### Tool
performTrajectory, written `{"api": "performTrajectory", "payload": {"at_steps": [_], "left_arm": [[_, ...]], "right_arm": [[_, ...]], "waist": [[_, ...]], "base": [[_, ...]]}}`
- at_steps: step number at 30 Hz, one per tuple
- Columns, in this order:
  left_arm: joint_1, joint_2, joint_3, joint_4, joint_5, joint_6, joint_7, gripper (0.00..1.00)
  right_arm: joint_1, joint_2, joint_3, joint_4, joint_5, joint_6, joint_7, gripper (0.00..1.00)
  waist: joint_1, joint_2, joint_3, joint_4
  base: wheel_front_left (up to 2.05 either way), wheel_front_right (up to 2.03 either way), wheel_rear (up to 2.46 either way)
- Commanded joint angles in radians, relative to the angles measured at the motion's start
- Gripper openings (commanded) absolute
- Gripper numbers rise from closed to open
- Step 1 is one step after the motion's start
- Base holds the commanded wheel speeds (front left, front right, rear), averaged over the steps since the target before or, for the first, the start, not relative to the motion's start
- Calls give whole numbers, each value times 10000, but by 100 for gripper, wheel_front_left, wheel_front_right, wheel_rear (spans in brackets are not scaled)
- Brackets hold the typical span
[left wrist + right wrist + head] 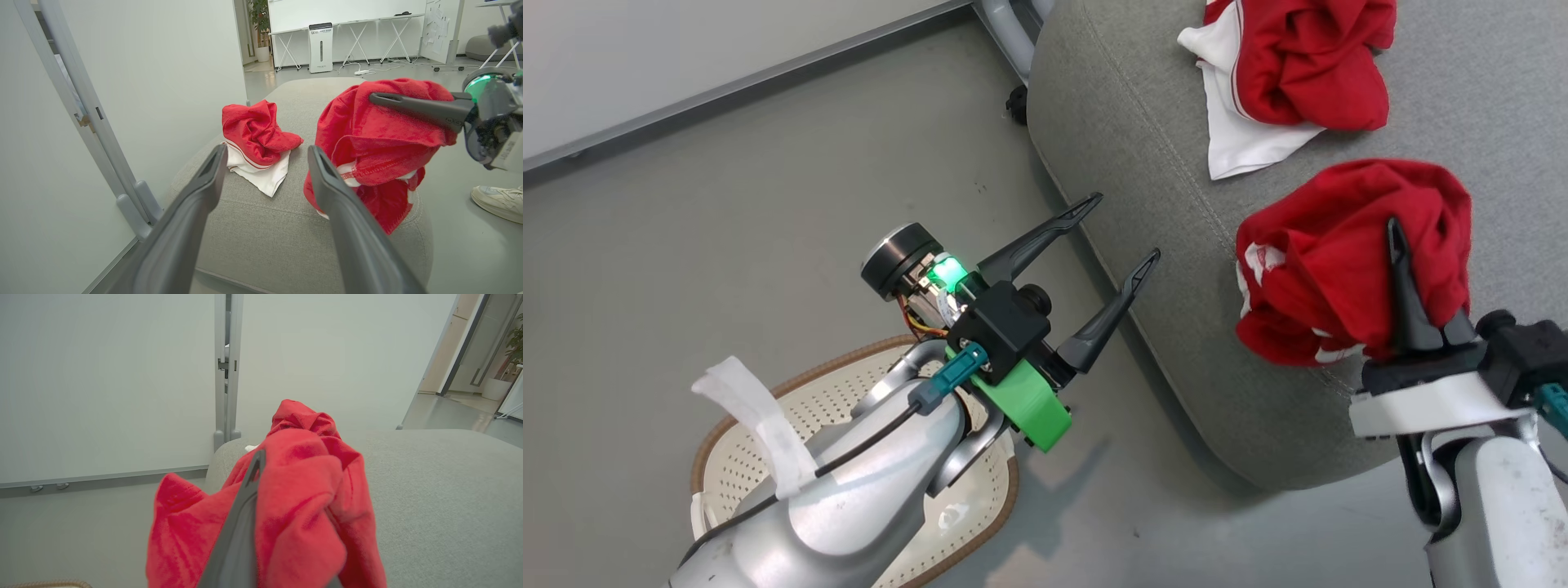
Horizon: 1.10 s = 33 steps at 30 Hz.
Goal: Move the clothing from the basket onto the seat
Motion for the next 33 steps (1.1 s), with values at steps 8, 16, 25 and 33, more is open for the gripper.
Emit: {"api": "performTrajectory", "payload": {"at_steps": [8,16,25,33], "left_arm": [[-358,359,57,-356,135,81,148,100],[-781,703,63,-771,313,-4,408,100],[-1295,1051,75,-1255,445,-90,592,100],[-1655,1259,38,-1569,585,-163,688,100]], "right_arm": [[-2193,-86,-534,-509,-861,-11,-28,0],[-4851,-843,-1107,-168,-1154,-11,-28,0],[-7812,-1940,-1833,1377,-1258,-11,-28,0],[-9863,-2718,-2162,3503,-1425,-11,6,0]], "waist": [[0,80,893,203],[0,80,2076,451],[0,80,3476,673],[0,80,4330,870]], "base": [[0,0,0],[0,0,0],[0,0,0],[0,0,0]]}}
